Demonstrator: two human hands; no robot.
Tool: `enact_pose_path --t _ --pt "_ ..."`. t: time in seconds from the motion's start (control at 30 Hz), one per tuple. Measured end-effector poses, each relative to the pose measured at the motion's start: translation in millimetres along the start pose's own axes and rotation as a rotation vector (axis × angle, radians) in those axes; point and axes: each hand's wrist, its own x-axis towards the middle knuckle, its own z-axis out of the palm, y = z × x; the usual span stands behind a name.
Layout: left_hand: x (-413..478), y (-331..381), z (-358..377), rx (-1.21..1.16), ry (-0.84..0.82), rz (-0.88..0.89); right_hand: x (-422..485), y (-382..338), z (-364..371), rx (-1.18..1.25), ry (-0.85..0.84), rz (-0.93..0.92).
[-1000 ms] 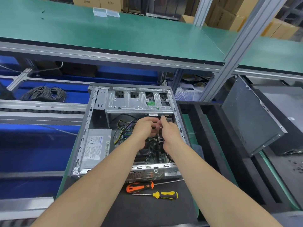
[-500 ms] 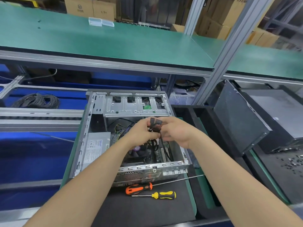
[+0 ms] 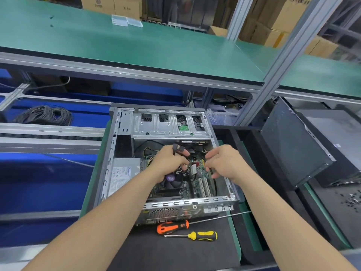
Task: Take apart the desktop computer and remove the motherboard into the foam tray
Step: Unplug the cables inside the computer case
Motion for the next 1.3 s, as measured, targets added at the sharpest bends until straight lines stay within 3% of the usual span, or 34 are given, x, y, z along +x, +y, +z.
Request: enact_pose_path --t 0.17,0.33,0.4,0.5,0.63,0.73,0.83,0.93,1.07,1.3 --pt "-4 3 12 -0.051 -0.173 -0.164 -1 4 15 0.177 -0.222 -0.051" --pt "1 8 19 -0.121 -0.158 -0.213 3 5 26 0.241 -0.213 -0.119" --pt "5 9 20 -0.124 -0.128 -0.191 6 2 25 0.080 -0.156 -0.160" --pt "11 8 18 -0.122 -0.081 -0.193 9 -11 18 -0.517 -0.077 -0.332" --pt "22 9 17 -0.124 -0.055 -0.210 15 -19 18 -0.999 -0.317 -0.403" --pt "30 7 19 -0.243 0.014 -0.252 21 -10 27 -1.310 -0.339 -0.423" --pt "37 2 21 -0.284 0.098 -0.261 27 0 35 -1.539 -0.352 -0.561" --pt "44 -1 22 -0.295 0.141 -0.252 36 11 45 -1.667 -0.315 -0.601" --pt "45 -3 20 -0.338 0.099 -0.279 46 12 54 -1.654 -0.311 -0.507" --pt "40 -2 17 -0.311 -0.030 -0.291 54 -2 58 -1.672 -0.467 -0.348"
